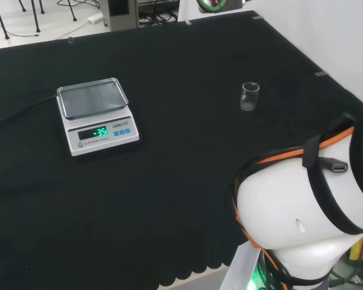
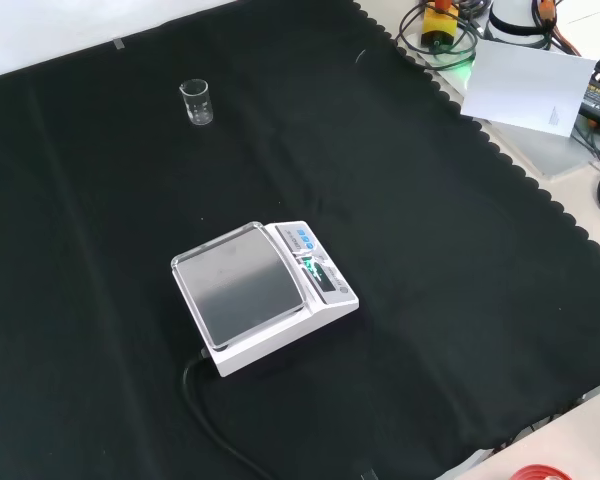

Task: Pick up the beaker.

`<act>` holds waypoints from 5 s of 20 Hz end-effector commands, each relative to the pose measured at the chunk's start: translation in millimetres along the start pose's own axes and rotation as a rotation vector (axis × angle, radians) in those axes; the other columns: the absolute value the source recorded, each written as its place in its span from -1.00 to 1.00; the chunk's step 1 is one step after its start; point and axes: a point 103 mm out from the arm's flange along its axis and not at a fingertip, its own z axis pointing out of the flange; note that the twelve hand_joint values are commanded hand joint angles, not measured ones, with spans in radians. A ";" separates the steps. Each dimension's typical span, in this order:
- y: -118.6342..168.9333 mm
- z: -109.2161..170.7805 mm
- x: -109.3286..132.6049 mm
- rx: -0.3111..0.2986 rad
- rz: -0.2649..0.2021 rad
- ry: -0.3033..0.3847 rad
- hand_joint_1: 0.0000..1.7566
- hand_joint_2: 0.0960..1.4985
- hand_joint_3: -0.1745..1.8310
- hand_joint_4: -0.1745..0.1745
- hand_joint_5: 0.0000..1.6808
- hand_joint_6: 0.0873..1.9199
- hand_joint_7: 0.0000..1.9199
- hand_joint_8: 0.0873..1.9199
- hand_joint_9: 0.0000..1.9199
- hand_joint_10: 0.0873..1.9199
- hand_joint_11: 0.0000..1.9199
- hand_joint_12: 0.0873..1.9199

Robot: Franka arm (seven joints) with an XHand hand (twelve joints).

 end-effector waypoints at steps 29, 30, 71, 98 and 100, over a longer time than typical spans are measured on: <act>63.9 162.2 -189.4 0.277 0.199 0.000 -0.10 0.52 -1.00 -0.64 -0.65 -0.25 -0.77 -0.12 -0.63 -0.06 -0.94 0.52; 67.1 185.8 -208.5 0.294 0.196 0.015 -0.10 0.52 -1.00 -0.64 -0.65 -0.25 -0.77 -0.12 -0.63 -0.06 -0.94 0.52; 49.2 306.6 -231.6 0.565 0.160 -0.019 -0.09 0.20 -1.00 -0.16 -0.88 -1.00 -1.00 -0.55 -0.99 -0.09 -1.00 0.44; 82.1 350.2 -249.8 0.637 0.176 -0.024 0.00 0.31 -1.00 -0.59 -0.54 -0.82 -0.91 -0.19 -0.76 -0.09 -0.91 0.51; 82.0 349.5 -251.7 0.631 0.181 -0.023 0.03 0.33 -1.00 -0.64 -0.59 -0.61 -0.87 -0.16 -0.69 -0.08 -0.83 0.50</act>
